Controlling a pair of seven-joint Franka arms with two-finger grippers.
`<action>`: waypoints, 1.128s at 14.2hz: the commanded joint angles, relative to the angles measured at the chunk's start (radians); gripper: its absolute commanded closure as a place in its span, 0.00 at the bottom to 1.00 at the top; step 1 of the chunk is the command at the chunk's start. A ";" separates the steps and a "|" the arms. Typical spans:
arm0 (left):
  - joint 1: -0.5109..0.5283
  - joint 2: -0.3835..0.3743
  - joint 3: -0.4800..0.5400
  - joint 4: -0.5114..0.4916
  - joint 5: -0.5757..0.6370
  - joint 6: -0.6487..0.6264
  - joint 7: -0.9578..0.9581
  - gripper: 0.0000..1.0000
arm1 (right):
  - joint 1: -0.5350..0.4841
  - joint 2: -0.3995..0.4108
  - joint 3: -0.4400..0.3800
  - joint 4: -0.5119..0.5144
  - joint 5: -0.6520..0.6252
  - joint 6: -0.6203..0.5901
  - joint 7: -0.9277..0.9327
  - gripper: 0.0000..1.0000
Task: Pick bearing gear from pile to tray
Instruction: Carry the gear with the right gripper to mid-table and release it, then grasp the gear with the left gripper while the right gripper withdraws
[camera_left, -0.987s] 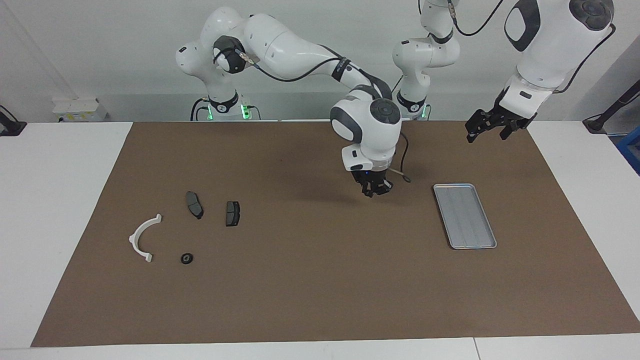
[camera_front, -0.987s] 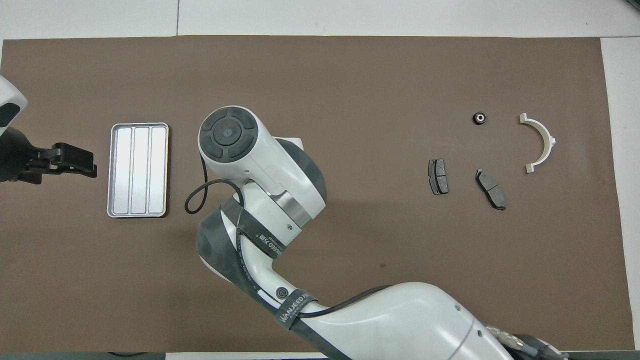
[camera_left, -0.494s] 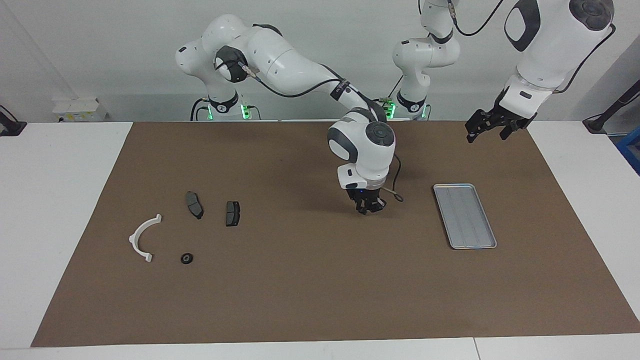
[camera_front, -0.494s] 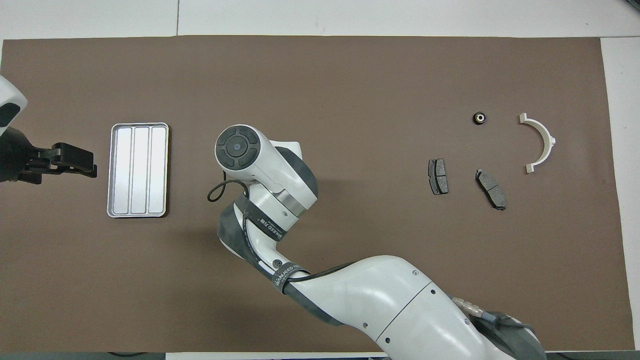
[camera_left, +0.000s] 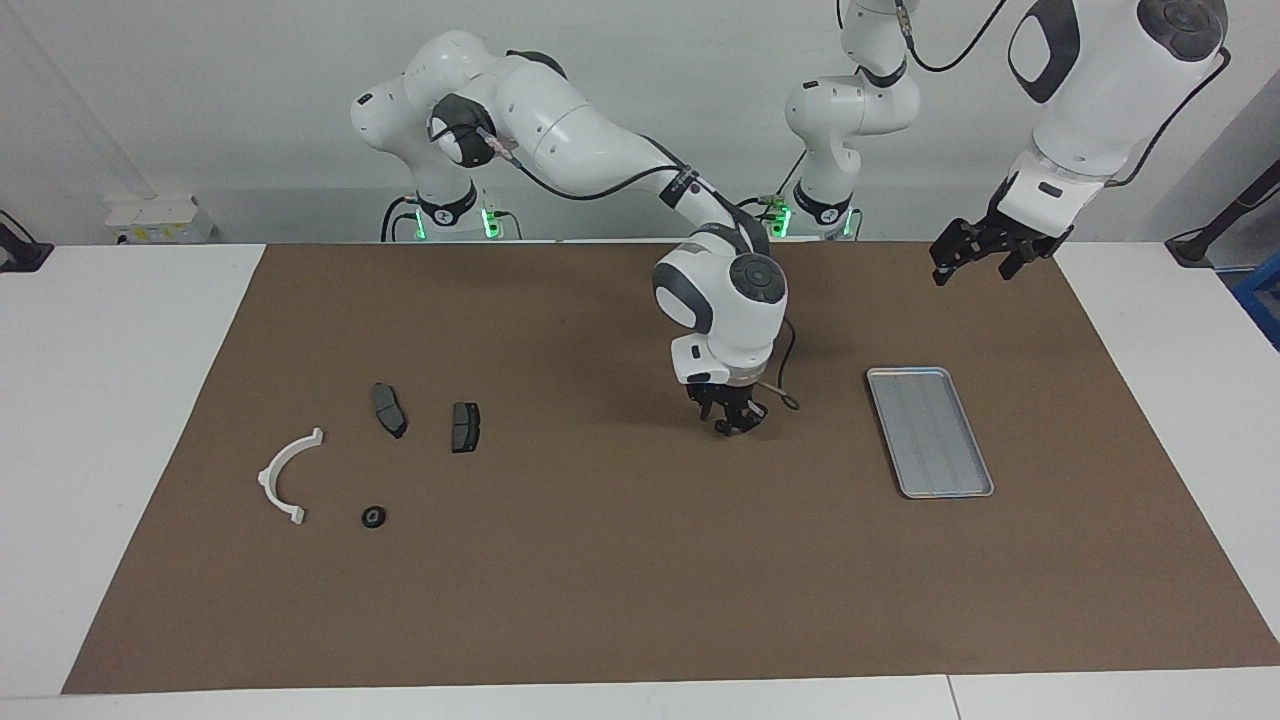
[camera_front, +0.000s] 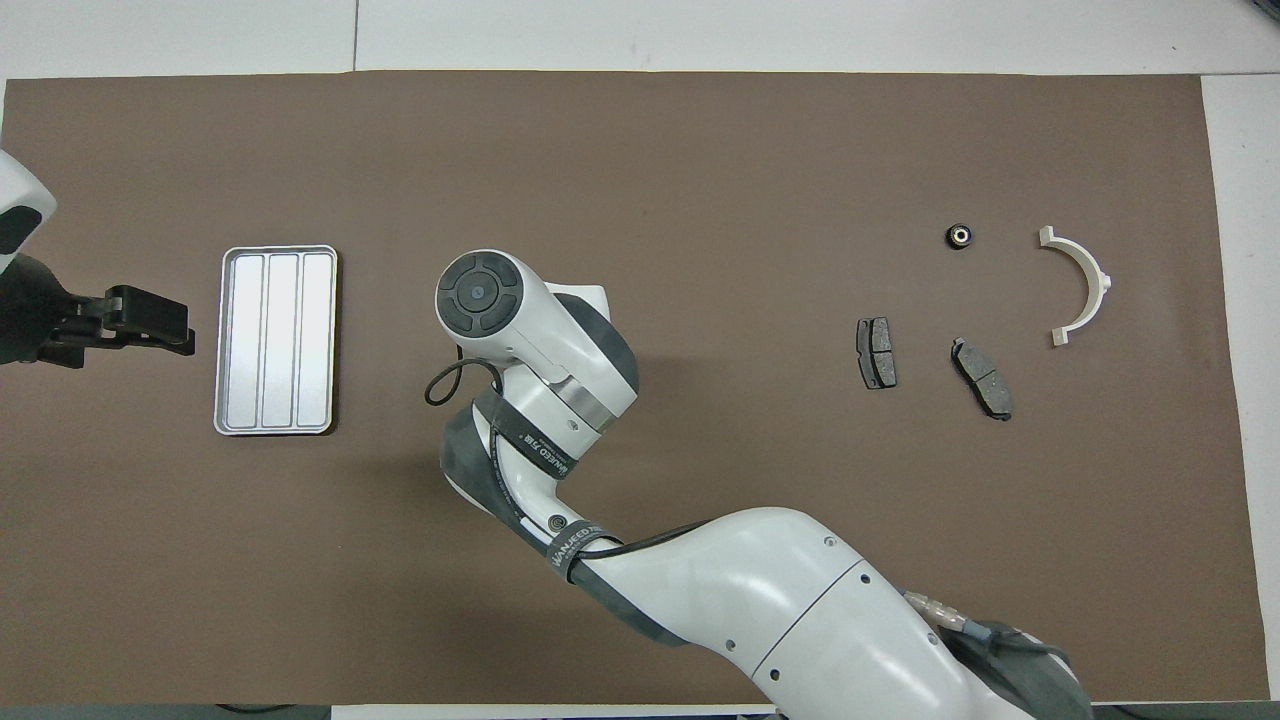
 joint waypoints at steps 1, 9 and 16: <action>-0.005 -0.019 -0.003 -0.015 0.008 0.012 -0.020 0.00 | -0.092 -0.063 0.023 0.038 -0.006 -0.136 -0.113 0.00; -0.275 0.189 -0.003 -0.058 0.008 0.335 -0.568 0.00 | -0.478 -0.226 0.027 -0.031 -0.003 -0.233 -1.014 0.00; -0.436 0.414 0.000 -0.113 0.008 0.649 -0.790 0.00 | -0.720 -0.370 0.023 -0.509 -0.020 0.238 -1.345 0.00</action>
